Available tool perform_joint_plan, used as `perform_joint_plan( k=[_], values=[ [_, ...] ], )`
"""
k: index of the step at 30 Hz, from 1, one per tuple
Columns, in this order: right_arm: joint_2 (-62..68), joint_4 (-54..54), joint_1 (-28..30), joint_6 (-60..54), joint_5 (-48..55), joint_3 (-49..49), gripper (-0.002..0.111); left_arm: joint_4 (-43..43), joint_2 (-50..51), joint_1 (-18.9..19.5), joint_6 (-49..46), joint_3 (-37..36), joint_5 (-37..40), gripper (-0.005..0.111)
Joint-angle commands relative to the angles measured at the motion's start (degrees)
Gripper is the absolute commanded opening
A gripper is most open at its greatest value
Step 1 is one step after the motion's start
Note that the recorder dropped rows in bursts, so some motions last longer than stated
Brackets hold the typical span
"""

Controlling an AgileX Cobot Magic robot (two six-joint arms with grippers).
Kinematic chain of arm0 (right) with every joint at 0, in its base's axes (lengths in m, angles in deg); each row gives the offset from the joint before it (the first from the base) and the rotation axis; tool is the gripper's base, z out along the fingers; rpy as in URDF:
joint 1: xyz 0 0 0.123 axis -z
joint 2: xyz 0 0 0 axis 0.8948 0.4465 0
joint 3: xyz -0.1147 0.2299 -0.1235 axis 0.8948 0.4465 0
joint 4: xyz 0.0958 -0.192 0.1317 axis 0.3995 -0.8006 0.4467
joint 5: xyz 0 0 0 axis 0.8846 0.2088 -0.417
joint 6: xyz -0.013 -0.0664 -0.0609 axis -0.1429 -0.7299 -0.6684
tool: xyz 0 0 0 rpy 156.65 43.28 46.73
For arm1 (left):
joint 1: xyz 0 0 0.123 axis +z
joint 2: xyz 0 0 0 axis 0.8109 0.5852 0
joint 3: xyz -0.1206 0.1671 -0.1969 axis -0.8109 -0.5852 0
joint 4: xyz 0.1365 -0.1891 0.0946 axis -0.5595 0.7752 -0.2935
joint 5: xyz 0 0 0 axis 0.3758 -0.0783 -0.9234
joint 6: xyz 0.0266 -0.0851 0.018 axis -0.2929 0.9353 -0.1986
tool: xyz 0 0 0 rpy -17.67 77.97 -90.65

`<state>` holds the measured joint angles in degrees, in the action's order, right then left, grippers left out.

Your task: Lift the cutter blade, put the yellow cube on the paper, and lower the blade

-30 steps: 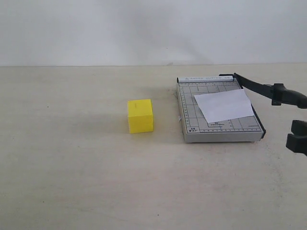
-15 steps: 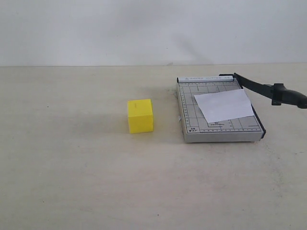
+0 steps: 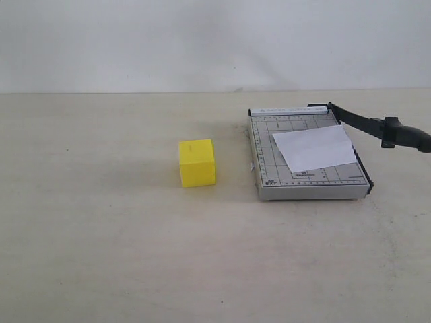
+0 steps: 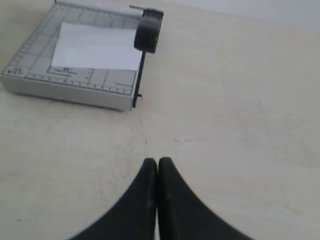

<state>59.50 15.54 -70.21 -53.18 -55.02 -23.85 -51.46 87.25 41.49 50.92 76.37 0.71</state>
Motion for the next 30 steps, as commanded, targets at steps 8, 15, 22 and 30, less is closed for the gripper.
perform_joint_plan(
  k=[8,15,22,30],
  values=[
    [20.5,-1.3,0.2,11.6,-5.8,-0.2,0.000,39.0,53.5,-29.3,-37.9,26.6,4.5,0.004],
    [21.2,2.5,0.2,14.1,-11.2,-0.2,0.000,39.2,76.3,-35.8,-41.5,42.5,-1.6,0.004],
    [21.3,2.5,0.2,14.1,-10.8,-0.2,0.000,39.5,89.2,-35.8,-41.2,56.1,-3.3,0.004],
    [21.3,2.7,0.2,14.1,-11.0,-0.2,0.000,37.9,95.1,-35.8,-41.2,60.5,-15.6,0.004]
  ],
)
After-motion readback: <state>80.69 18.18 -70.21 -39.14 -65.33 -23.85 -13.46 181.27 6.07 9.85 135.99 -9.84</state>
